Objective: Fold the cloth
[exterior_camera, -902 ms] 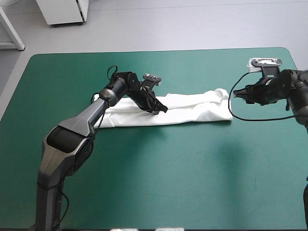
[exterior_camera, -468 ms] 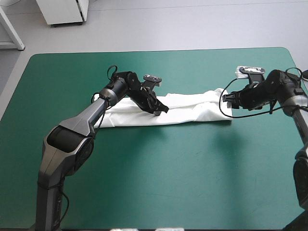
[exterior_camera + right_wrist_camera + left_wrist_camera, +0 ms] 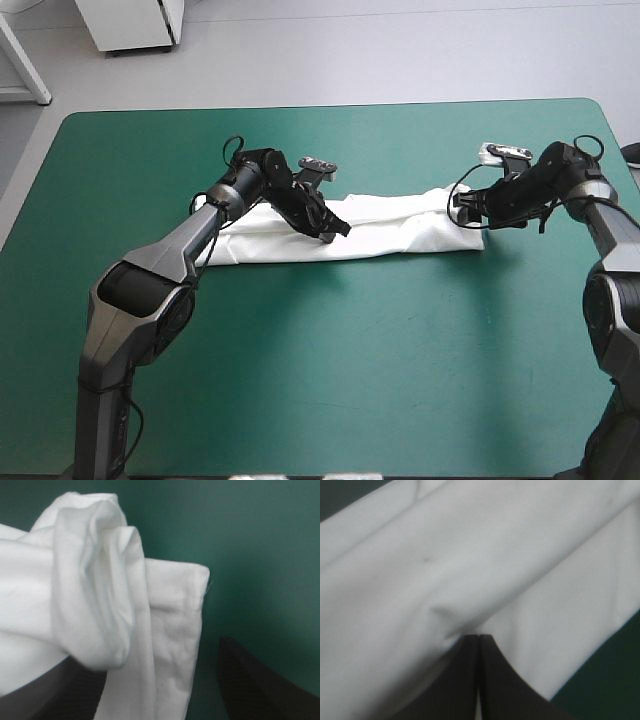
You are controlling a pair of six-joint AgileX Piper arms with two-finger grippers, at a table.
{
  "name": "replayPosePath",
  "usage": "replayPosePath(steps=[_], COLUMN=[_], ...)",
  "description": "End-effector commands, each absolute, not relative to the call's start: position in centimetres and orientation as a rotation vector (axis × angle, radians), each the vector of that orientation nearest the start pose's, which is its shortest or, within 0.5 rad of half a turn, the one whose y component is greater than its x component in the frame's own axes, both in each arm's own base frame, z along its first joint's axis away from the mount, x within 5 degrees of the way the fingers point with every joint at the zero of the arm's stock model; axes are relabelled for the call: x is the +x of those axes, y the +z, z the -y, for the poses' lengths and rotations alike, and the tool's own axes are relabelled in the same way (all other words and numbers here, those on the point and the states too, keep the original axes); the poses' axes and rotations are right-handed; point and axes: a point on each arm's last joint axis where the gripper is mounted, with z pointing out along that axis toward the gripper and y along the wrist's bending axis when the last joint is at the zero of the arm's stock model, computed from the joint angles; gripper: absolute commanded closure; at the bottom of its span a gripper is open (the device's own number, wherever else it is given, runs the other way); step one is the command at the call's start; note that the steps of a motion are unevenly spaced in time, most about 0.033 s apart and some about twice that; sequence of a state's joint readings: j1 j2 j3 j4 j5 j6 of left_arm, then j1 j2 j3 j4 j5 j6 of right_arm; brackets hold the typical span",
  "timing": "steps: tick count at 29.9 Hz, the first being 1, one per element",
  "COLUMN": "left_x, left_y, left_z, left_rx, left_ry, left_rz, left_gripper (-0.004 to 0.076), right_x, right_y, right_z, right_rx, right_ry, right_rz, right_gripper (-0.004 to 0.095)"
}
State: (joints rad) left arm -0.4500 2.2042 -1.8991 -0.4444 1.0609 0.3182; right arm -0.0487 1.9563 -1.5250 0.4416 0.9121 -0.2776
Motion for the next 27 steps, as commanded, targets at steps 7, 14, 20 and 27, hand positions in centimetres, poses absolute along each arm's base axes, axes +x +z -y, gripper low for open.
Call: replayPosePath(steps=[7, 14, 20, 27], left_x=[40.8, 40.8, 40.8, 40.8], left_y=[25.0, 25.0, 25.0, 25.0], left_z=[23.8, 23.8, 23.8, 23.7], left_rx=[0.857, 0.858, 0.859, 0.865], left_ry=[-0.637, -0.634, -0.632, -0.614], left_rz=[-2.6, -2.599, -2.599, -2.608], left_gripper=[0.0733, 0.0733, 0.0733, 0.0733], right_x=[42.7, 42.8, 42.9, 43.0], right_y=[22.4, 20.9, 20.0, 20.5], right_z=[-1.9, -4.7, -5.7, -5.5], right_rx=[-0.026, -0.1, -0.126, -0.13], right_ry=[0.593, 0.635, 0.647, 0.652], right_rz=[-2.702, -2.745, -2.764, -2.761], right_gripper=[0.0309, 0.0396, 0.0589, 0.0925])
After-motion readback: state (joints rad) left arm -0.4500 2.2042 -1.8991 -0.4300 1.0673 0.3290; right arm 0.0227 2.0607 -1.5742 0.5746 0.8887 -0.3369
